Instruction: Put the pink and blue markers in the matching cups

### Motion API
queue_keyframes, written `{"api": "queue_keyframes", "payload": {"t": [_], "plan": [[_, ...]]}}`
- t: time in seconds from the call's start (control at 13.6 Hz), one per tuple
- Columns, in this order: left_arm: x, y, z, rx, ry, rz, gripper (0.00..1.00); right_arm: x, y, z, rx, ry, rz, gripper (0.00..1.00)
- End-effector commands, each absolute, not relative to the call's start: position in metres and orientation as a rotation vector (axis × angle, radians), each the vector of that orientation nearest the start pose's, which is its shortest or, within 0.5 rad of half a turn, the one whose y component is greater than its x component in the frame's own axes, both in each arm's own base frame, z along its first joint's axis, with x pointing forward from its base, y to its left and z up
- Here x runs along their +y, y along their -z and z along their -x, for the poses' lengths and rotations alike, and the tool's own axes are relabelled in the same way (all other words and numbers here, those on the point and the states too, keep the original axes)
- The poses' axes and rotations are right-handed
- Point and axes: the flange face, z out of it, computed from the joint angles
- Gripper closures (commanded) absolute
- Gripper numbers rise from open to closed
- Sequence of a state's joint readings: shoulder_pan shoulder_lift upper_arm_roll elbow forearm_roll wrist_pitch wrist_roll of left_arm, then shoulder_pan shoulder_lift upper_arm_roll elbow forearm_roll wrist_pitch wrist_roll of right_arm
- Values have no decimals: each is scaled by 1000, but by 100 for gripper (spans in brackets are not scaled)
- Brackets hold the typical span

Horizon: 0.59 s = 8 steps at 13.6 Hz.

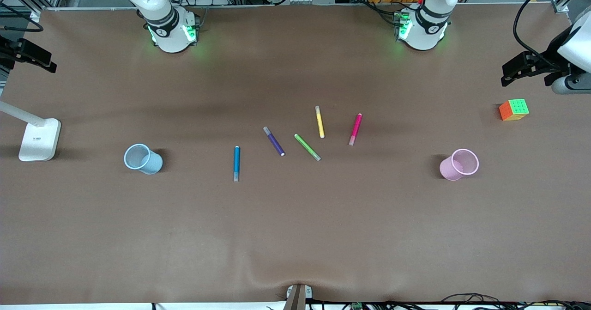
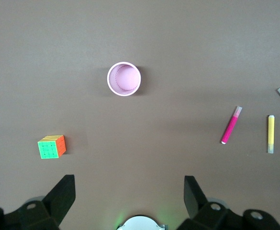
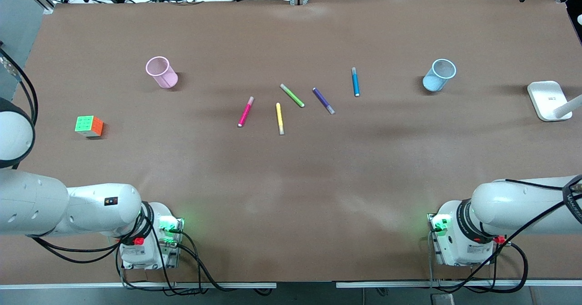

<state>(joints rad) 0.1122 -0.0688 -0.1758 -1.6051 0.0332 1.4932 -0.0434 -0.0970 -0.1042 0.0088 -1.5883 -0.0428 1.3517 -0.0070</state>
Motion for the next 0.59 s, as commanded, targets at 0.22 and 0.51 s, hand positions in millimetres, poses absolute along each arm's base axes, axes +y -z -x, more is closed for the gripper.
{"api": "queue_keyframes", "payload": {"t": [0.22,0.51], "plan": [[-31,-642,-523,52,-79,3091,0,-49,-654,-498,154,-181,3194,0],[-40,-636,-533,58,-92,3098,0,-35,-654,-500,115,-164,3182,0]]}}
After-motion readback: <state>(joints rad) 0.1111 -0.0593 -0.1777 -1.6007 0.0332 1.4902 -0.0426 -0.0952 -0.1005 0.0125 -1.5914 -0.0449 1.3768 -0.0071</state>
